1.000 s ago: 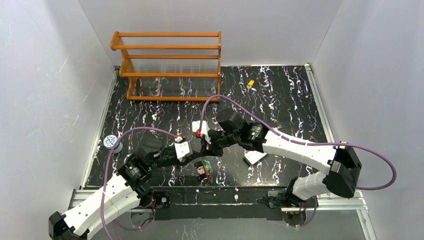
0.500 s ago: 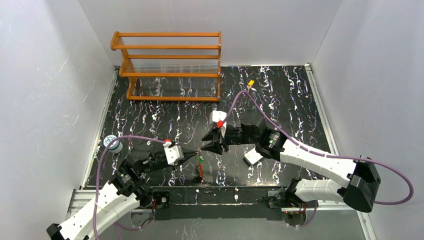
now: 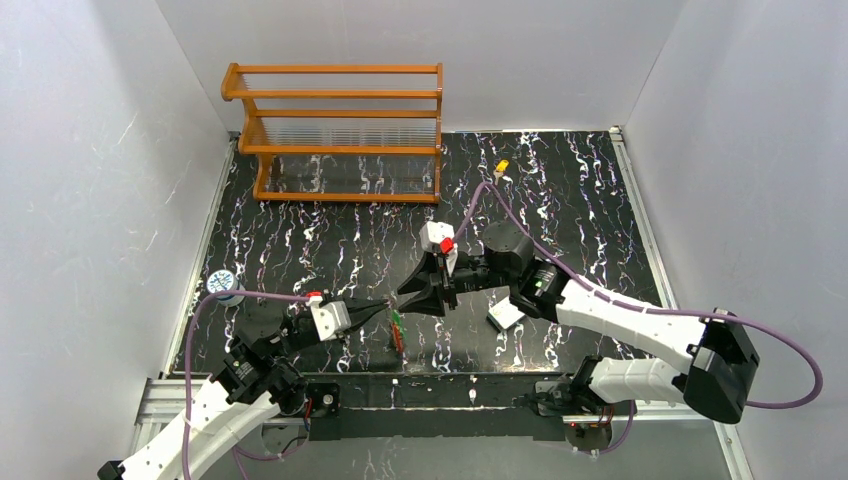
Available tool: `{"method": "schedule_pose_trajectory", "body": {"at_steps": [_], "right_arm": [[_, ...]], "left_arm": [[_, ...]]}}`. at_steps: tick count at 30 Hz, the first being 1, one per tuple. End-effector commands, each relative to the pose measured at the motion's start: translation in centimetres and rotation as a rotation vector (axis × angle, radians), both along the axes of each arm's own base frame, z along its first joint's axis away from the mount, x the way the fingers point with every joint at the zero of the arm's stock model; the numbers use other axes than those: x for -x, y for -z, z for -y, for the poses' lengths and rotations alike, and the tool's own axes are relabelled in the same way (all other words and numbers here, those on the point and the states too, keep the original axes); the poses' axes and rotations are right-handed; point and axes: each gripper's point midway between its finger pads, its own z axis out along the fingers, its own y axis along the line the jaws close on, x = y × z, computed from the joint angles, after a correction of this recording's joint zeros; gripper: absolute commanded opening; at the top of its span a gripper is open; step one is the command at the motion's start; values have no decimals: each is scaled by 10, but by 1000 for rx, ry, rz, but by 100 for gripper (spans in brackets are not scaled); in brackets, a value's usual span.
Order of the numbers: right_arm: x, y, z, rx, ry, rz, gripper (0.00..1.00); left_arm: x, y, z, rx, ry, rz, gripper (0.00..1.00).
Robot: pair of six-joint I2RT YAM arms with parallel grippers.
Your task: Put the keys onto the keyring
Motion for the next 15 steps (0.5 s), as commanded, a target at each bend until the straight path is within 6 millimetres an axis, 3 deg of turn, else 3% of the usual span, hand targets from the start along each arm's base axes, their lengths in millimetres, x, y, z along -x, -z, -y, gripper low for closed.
{"method": "schedule_pose_trajectory", "body": {"at_steps": [1,9,15], "right_arm": [[5,-2,-5,-25,-50,-33,47],[2,18,-11,17,-51,-78,42],[0,28,-14,38,-48,-95,17]], "left_arm": [[-1,-16,0,47,-7,41,0],[0,-14,1,38,3,38,0],[1,-14,2,36,10,37,0]]}}
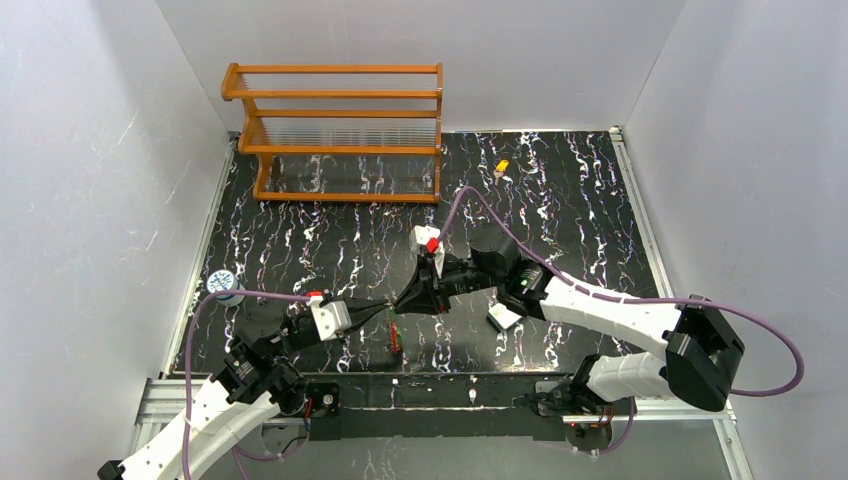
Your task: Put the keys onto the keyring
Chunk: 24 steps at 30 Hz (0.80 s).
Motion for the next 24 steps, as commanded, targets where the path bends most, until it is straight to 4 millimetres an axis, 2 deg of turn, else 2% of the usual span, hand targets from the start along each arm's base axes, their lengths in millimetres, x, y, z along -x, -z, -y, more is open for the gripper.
{"method": "schedule_pose_trajectory", "body": {"at_steps": [1,3,4,20,22,24], "right_arm": [[-3,-3,-4,-24,-6,7,12],[-4,2,-4,-10,1,4,2],[-5,4,-3,-4,6,4,1],[-21,44,-7,145,72,-27,2],[-23,45,-7,148,81,-21,10],[-25,42,-6,141,95,-9,27]], "left_arm": [[1,-14,2,35,13,35,0],[2,-13,2,34,13,35,0],[1,-14,2,35,13,35,0],[4,-17,2,49,24,46,0],[4,-17,2,50,24,45,0],[4,-16,2,50,23,43,0]]}}
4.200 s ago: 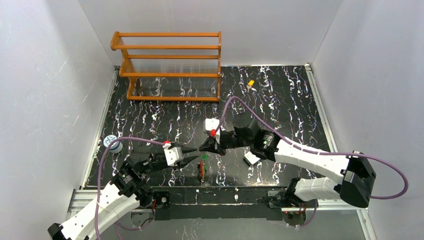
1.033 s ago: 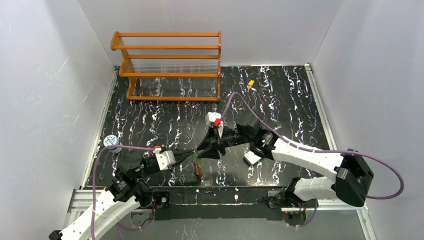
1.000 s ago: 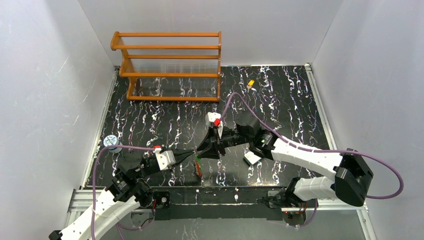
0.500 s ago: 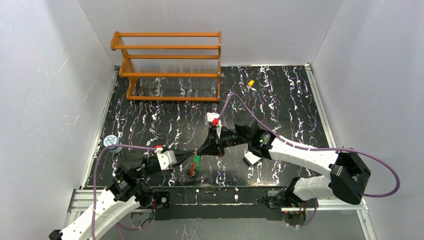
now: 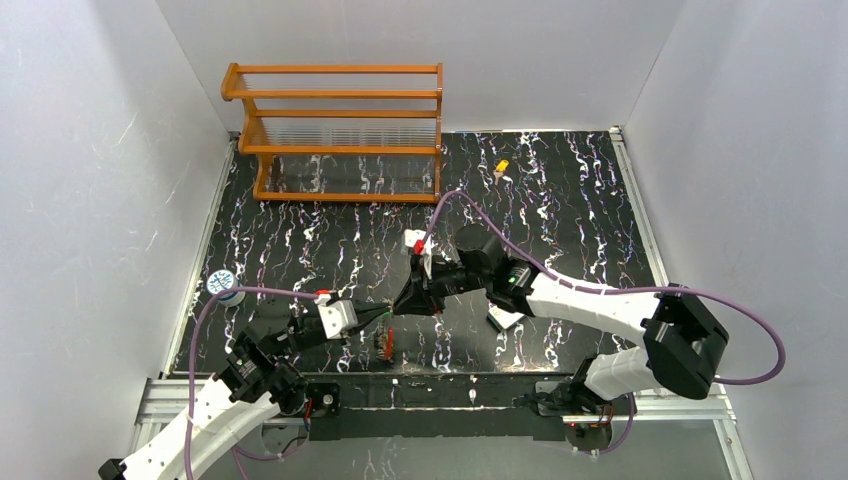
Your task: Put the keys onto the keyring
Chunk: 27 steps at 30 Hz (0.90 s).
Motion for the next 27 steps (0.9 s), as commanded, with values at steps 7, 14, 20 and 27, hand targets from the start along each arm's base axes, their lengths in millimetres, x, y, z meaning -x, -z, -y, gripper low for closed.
{"method": "schedule_pose_trajectory", "body": {"at_steps": [7,14,20,27], "right_arm": [[-16,-19,18,-47,138,134,66],[-22,-53,41,-118,247,214,89],[-16,-74,51,-161,285,152,97],[-12,-97,69,-212,372,65,99]], "left_arm": [[-2,-37,0,98,-9,89,0],[-19,-31,-9,103,-131,18,0],[-38,-65,-22,213,-304,-133,0],[-49,-71,-40,178,-504,-421,0]]}}
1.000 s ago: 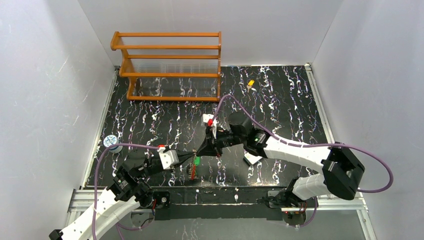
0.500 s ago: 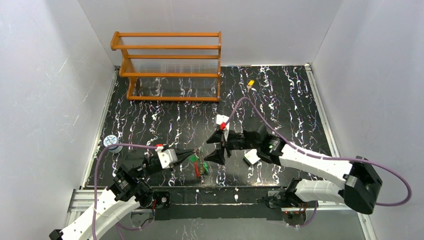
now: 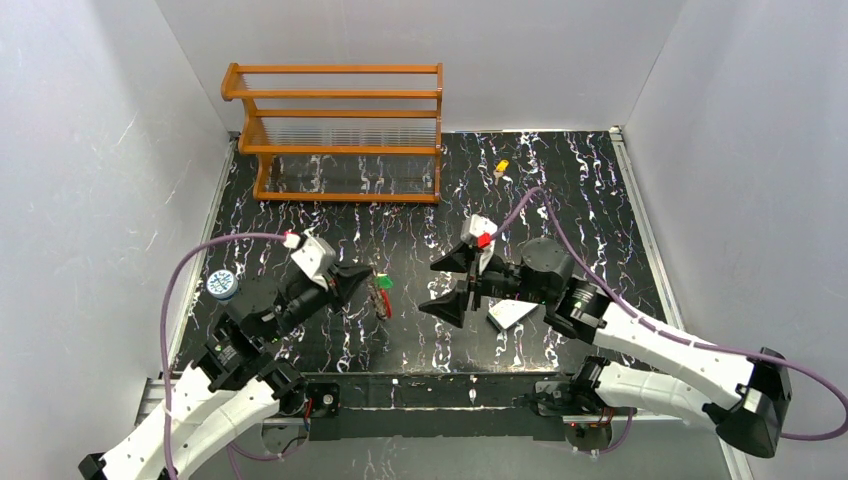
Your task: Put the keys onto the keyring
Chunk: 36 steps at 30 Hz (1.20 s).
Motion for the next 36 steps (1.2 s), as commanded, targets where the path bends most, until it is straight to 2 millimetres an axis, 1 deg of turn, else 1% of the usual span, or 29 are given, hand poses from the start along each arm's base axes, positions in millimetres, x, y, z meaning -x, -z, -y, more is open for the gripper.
{"method": "schedule_pose_trajectory", "body": {"at_steps": [1,5,8,10,12,15,16,17,18,19,22,25,26,28,31,34,36], "right_arm": [[-3,-26,13,-81,92,-66,99],[-7,-33,20,-120,144,-83,99],[-14,-31,22,-109,183,-74,99],[-22,-24,23,-82,229,-80,99],[-33,-19,26,-51,294,-100,99],[-46,-8,27,11,367,-136,99],[-55,-4,30,26,420,-148,99],[-60,1,31,43,446,-170,99],[-65,6,30,56,459,-192,99],[-68,15,31,86,466,-227,99],[-81,33,33,123,473,-327,99],[-101,50,38,155,510,-397,99],[-110,53,43,159,536,-409,99],[-129,64,53,177,588,-453,99],[-164,77,77,179,703,-563,99],[-192,86,96,177,792,-617,99],[-208,90,108,177,859,-631,99]], "left_arm": [[-8,-7,-19,53,-171,-189,0],[-14,-1,-31,83,-285,-294,0],[-21,11,-45,98,-414,-375,0],[-25,25,-57,91,-517,-434,0],[-30,39,-63,76,-592,-482,0],[-37,58,-60,31,-642,-536,0],[-40,64,-60,15,-665,-551,0],[-44,71,-59,-3,-691,-569,0],[-48,75,-58,-20,-711,-581,0],[-53,79,-55,-45,-723,-590,0],[-70,87,-49,-105,-770,-591,0],[-90,100,-38,-161,-805,-592,0],[-96,102,-32,-169,-803,-590,0],[-109,107,-19,-169,-795,-592,0],[-125,115,0,-178,-773,-607,0],[-139,121,15,-186,-753,-620,0],[-146,122,24,-191,-735,-622,0]]}}
